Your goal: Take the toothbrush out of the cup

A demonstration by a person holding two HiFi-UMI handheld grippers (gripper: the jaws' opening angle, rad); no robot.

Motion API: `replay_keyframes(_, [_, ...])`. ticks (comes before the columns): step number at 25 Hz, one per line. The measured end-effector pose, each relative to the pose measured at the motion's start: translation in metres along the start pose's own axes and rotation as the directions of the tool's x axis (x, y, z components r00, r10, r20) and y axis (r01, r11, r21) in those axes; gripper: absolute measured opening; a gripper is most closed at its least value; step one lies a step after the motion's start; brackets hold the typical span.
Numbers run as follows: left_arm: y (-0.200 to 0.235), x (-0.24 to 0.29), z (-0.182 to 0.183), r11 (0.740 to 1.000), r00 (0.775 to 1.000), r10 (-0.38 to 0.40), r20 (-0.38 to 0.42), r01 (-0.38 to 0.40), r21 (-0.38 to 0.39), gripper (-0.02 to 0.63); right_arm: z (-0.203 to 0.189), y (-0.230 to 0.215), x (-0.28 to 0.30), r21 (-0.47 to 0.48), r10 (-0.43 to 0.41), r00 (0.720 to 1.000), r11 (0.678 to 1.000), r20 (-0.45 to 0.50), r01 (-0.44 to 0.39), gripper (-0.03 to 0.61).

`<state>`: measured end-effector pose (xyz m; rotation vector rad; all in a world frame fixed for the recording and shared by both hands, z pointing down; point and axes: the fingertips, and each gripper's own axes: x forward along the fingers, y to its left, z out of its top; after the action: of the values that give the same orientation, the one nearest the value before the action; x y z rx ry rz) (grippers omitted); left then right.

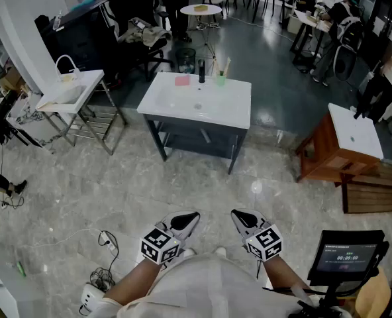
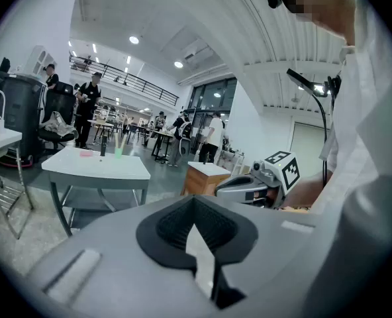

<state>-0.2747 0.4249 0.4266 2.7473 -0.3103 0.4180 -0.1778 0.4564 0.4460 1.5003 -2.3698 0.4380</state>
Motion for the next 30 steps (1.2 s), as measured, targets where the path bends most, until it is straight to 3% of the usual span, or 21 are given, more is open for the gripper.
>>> replay_keyframes(9, [0.035, -0.016, -0.006, 0.999, 1.0, -0.016, 0.025, 0.016, -0.033, 0.006, 0.002, 0.017, 0.033, -0.006, -0.018, 1.0, 1.0, -0.011, 0.018, 0.006])
replay_keyframes(13, [0.046, 0.0, -0.008, 1.0, 1.0, 0.0, 0.018, 0.001, -0.009, 0.006, -0.002, -0.001, 0.039, 0.002, -0.013, 1.0, 1.0, -0.024, 0.013, 0.006])
replay_keyframes(18, [0.066, 0.049, 0.015, 1.0, 1.0, 0.007, 0.001, -0.007, 0.013, 0.006, 0.007, -0.062, 0.053, 0.029, -0.002, 1.0, 1.0, 0.009, 0.002, 0.006])
replay_keyframes(26, [0.091, 0.152, 0.07, 0.997, 0.999, 0.044, -0.015, -0.043, 0.063, 0.008, 0.033, -0.176, 0.063, -0.017, 0.028, 0.998, 0.999, 0.064, -0.027, 0.011])
replay_keyframes(30, [0.102, 0.196, 0.104, 0.996, 0.997, 0.072, 0.02, -0.073, 0.043, 0.009, 0.04, -0.228, 0.064, -0.037, 0.049, 0.997, 0.998, 0.067, -0.046, 0.092])
